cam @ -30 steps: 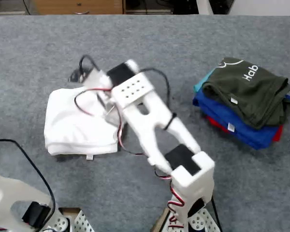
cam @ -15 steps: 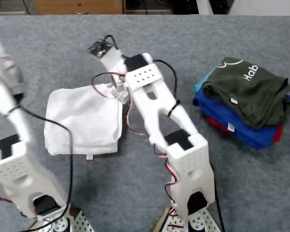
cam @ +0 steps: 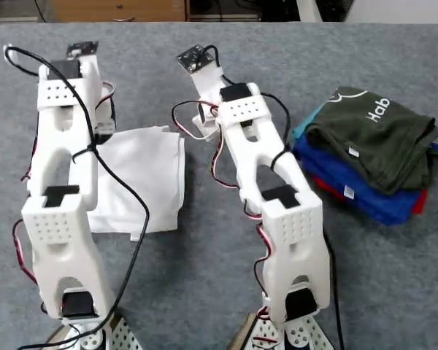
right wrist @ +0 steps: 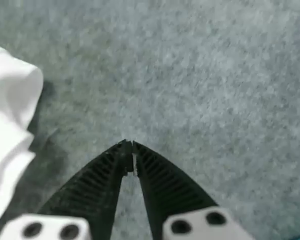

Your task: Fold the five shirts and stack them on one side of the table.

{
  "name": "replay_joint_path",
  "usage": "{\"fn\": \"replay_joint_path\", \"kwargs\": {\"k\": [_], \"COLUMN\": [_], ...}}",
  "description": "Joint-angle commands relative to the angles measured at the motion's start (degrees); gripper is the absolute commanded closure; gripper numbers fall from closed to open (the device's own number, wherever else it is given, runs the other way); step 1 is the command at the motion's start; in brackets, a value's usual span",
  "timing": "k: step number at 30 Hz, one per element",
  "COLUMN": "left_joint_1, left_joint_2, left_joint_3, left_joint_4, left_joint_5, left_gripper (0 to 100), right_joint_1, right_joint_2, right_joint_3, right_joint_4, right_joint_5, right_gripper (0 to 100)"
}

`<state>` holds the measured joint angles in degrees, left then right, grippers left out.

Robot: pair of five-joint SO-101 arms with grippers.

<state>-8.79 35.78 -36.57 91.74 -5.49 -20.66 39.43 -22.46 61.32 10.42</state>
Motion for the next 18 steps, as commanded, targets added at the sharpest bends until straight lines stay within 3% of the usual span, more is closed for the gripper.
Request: {"fn": "replay_joint_path", "kwargs": {"k": [1,9,18], "left_joint_1": [-2.99,-6.77,-10.55], "left_joint_2": [2.68,12.53,21.93], "left_joint_3": [-3.78,-10.55,-29.36], "left_joint_4": [-4.31,-9.76,-11.25], "left_joint_5": [0.26,0.7,6.24], "left_gripper": [98,98,98], "right_joint_1": [0.22,0.13,0.04], "right_joint_2": [0.22,0.75,0.66], "right_joint_3": [-0.75,-1.63,-1.63], "right_joint_4": [-1.58,-1.58,-1.58], "right_joint_5": [-0.53,-0.53,-0.44], "right_gripper": [99.4,99.4,99.4]}}
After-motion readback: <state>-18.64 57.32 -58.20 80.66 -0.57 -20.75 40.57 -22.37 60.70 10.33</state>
